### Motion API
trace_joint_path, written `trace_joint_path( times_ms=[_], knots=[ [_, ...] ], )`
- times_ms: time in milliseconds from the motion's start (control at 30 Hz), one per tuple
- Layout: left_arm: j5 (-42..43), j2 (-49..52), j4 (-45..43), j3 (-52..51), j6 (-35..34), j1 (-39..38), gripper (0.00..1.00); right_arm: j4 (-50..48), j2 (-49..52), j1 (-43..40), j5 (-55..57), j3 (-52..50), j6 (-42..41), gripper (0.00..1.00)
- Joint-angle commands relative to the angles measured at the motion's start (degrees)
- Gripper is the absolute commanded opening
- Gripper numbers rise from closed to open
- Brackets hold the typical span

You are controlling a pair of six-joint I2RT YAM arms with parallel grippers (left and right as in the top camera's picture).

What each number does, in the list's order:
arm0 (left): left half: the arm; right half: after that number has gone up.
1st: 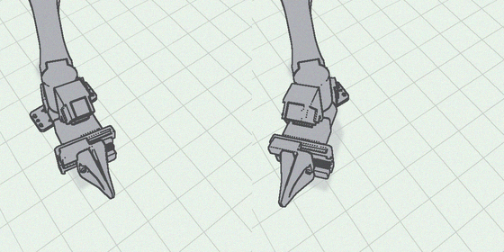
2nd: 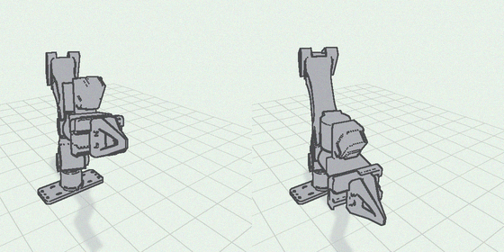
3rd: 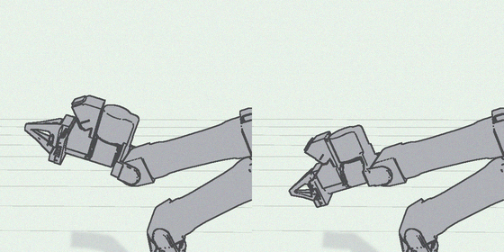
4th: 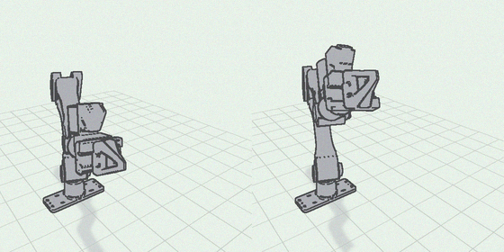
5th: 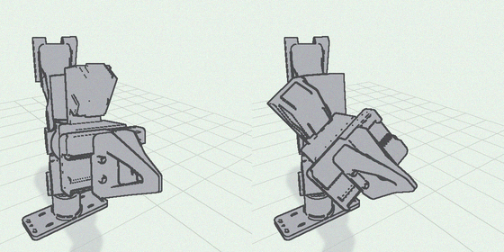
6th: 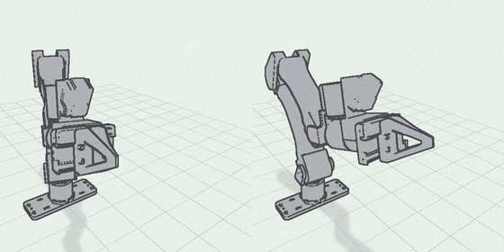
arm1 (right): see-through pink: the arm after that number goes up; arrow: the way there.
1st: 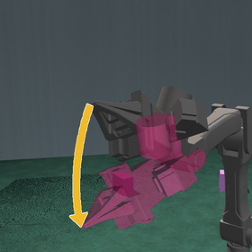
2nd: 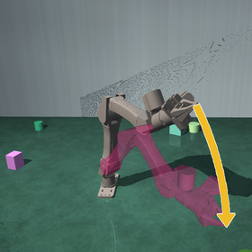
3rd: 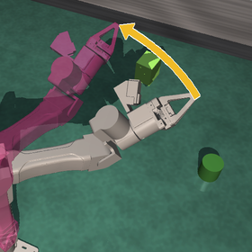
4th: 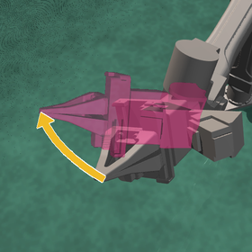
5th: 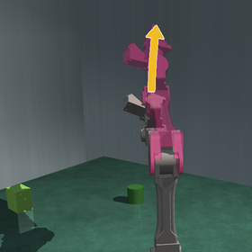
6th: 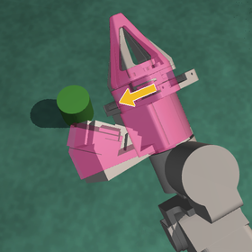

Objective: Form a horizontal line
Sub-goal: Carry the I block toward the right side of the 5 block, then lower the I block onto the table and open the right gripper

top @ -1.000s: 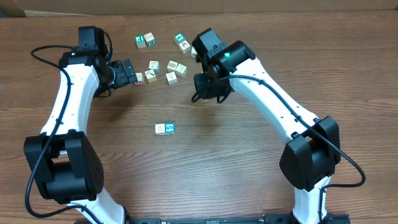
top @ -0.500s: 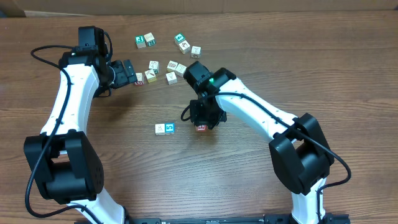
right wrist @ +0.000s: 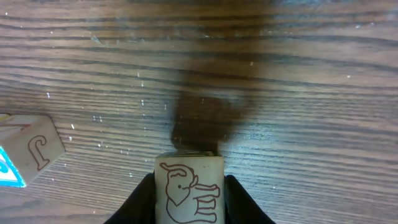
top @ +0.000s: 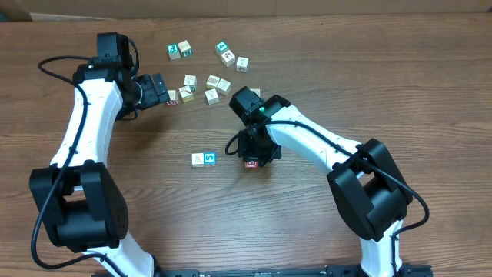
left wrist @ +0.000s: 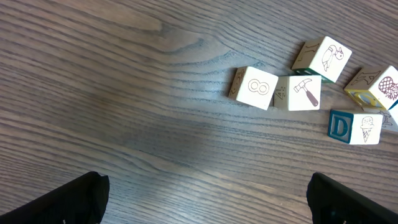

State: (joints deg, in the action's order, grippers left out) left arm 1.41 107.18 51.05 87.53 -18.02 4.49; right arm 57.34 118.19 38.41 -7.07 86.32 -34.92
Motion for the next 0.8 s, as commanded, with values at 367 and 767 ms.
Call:
trace_joint_path(
  times_ms=[367, 767],
  knots=[
    [-0.35, 0.39, -0.13, 0.52, 0.02, -0.39, 1.00, -2.25, 0.50, 0.37, 3.15, -0.87, -0.68, 0.53],
    [-0.35, 0.39, -0.13, 0.52, 0.02, -0.39, 1.00, -3.43, 0.35, 0.07, 3.15, 0.13, -0.68, 0.98]
  ],
)
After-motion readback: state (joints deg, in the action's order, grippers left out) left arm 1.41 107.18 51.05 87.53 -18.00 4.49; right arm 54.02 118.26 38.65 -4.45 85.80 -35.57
